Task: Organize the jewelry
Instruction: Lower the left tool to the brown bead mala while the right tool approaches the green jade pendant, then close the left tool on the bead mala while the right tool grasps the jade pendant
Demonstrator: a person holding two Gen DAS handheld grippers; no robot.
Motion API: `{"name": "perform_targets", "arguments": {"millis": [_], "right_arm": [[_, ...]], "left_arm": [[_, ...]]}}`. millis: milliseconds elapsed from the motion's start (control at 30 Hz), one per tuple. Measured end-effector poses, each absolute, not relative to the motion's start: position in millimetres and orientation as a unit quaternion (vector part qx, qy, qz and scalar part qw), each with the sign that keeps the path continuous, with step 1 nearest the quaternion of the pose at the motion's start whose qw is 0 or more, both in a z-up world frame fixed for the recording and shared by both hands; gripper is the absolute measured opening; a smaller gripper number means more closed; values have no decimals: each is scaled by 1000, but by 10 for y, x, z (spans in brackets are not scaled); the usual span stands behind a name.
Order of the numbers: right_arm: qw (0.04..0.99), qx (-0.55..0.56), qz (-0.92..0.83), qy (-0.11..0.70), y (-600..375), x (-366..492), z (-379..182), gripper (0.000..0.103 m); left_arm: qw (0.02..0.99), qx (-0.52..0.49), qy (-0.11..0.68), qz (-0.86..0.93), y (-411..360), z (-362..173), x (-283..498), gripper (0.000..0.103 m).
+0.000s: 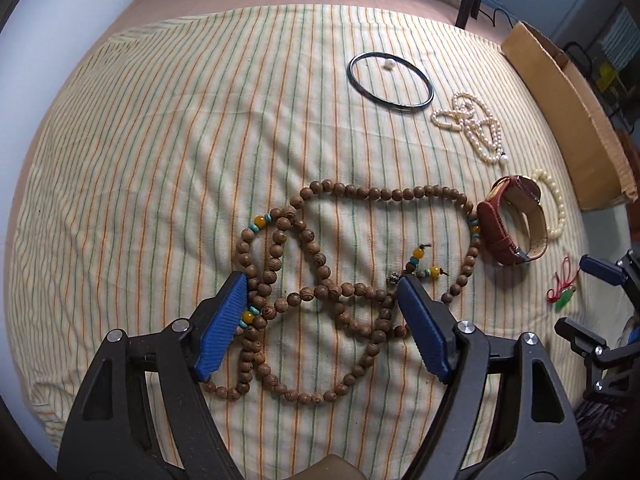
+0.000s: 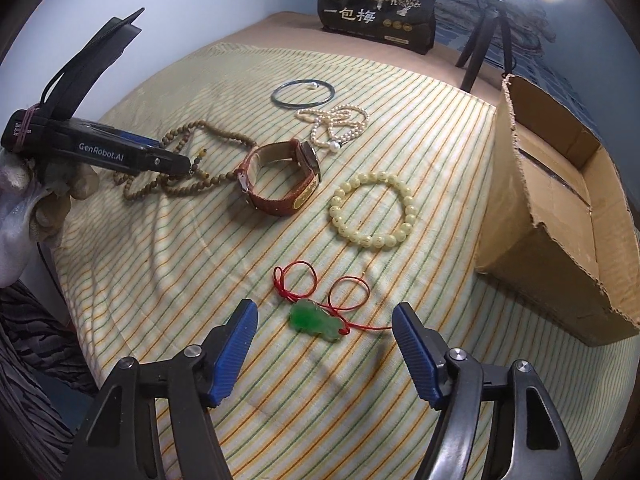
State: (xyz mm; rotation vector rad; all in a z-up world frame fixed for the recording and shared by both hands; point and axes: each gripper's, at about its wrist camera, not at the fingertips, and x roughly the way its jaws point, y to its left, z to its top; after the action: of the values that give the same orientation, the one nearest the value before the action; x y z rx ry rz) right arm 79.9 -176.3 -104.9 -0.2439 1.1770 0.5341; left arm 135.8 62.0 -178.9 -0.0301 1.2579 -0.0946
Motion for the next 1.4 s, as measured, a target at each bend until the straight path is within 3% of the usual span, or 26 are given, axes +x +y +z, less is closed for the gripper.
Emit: {"name": "perform_targets", "arguments": {"millis": [367, 567, 700, 800, 933, 1033, 1400], "right_arm": [[785, -131, 243, 555, -1652, 871, -1172, 71], [783, -135, 244, 556, -1651, 886, -1189, 65], [783, -138, 248, 554, -1673, 826, -1162, 55], [781, -139, 252, 554, -1671, 798, -1146, 46], [779, -138, 258, 554, -1660, 778, -1126, 36], [779, -137, 260, 554, -1650, 776, -1115, 28], [797, -102, 259, 537, -1726, 849, -895, 27]], "left_arm": [[807, -23, 588, -57, 566, -1781, 1244, 76], [808, 1, 587, -55, 475, -1816, 1245, 78], [809, 11, 586, -45, 432, -1844, 1280, 77], [812, 14, 583, -39, 432, -1843, 1297, 63], [814, -4, 580, -31, 536, -1805, 1321, 31], [816, -19, 578, -25, 610, -1789, 1357, 15], [839, -68, 538, -37, 735, -1397, 1339, 11]]}}
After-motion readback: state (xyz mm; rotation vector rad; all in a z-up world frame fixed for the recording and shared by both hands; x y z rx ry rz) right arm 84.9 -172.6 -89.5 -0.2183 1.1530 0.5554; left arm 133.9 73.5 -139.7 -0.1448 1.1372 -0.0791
